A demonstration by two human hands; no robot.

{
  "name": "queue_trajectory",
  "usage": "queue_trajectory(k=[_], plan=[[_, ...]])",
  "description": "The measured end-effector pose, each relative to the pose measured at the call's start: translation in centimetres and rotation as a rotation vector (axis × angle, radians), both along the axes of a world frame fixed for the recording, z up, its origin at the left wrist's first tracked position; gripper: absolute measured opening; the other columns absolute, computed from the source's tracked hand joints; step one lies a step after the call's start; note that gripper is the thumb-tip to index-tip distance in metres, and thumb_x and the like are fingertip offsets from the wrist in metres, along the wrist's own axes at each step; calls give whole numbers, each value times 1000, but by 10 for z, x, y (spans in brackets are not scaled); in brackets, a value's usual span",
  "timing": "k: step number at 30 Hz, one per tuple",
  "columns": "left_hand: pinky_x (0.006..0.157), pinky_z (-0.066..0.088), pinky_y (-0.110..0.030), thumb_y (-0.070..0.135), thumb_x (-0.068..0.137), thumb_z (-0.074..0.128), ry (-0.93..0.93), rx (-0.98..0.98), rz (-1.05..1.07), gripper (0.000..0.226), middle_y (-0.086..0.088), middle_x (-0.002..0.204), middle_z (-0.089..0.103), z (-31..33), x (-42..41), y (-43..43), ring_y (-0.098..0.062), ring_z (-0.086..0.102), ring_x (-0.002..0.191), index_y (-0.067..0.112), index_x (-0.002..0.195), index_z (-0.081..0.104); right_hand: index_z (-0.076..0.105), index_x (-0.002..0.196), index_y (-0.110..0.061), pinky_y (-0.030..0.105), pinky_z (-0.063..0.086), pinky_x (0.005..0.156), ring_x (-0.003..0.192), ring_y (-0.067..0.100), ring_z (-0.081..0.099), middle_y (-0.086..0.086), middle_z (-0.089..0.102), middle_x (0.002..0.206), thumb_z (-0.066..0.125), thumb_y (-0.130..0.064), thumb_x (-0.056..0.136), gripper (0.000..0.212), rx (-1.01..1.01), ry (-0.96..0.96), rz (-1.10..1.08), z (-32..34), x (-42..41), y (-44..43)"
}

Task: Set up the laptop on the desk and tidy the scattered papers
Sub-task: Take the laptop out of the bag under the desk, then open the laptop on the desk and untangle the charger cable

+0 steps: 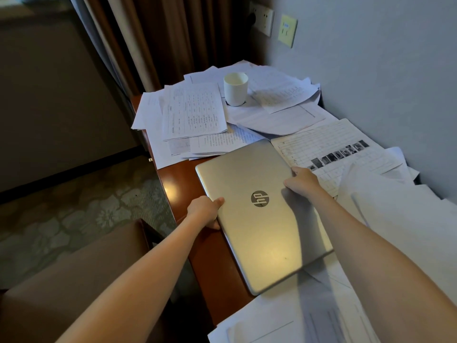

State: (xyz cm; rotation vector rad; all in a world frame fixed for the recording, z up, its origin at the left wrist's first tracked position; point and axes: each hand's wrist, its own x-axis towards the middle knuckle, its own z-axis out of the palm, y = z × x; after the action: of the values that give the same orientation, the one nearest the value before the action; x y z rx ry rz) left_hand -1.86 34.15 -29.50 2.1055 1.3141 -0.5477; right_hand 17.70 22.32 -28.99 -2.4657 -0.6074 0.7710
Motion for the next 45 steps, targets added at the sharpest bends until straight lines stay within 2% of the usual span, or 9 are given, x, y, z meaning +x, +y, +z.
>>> queue_trajectory(k=[8,13,17,21,24,27,34,36,45], plan=[[93,45,-32,22,90,60,90,64,-67,75,-12,130,46,2,5,0,-28,51,118,24,150,15,50,111,-9,37,38,95,117,33,46,15,54,122,52,-23,86,29,-245,-155,116,1,5,8],[80,55,-29,29,101,37,160,79,-114,36,-10,99,67,16,8,-11,-21,66,75,6,122,55,51,120,-11,41,36,96,118,31,45,12,52,123,48,-24,89,34,-332,-180,121,11,2,7],[88,49,-32,17,93,45,119,200,-310,26,-9,111,66,41,30,-27,-26,63,103,6,111,61,44,123,-11,41,39,93,114,31,46,12,48,121,44,-19,92,32,-210,-188,149,14,-13,-16],[85,51,-33,25,94,43,-70,123,-472,31,-10,110,66,56,76,-63,-28,64,99,6,111,60,46,120,-9,41,42,90,109,30,51,14,51,120,43,-19,93,29,-127,-152,131,16,-22,-41],[85,46,-32,24,95,44,-142,170,-603,29,-9,114,61,65,101,-89,-25,59,103,9,117,56,38,138,-11,41,40,101,124,31,45,14,43,136,44,-15,93,45,-135,-88,77,25,-20,-64],[86,46,-31,20,94,45,-181,153,-682,26,-9,116,60,68,115,-103,-23,57,101,10,117,55,31,145,-15,36,32,109,135,26,36,8,32,150,40,-10,94,52,-107,-38,-5,34,-17,-89],[83,42,-30,20,95,44,-175,154,-913,29,-8,121,57,66,143,-117,-23,54,106,12,123,51,40,141,-13,30,33,105,134,24,38,6,35,149,34,-1,93,50,-42,9,-152,25,-11,-117],[78,38,-30,21,96,43,-159,191,-993,30,-9,121,56,62,155,-112,-22,51,100,12,124,50,41,141,-13,29,31,107,136,23,36,5,33,150,34,-3,94,49,-12,-2,-208,20,-5,-115],[96,44,-40,18,97,39,-171,159,-1236,30,-10,124,57,22,211,-65,-27,53,113,12,123,52,42,137,-16,34,32,106,136,23,32,5,39,143,36,-18,97,40,-83,-222,-448,-24,6,-69]])
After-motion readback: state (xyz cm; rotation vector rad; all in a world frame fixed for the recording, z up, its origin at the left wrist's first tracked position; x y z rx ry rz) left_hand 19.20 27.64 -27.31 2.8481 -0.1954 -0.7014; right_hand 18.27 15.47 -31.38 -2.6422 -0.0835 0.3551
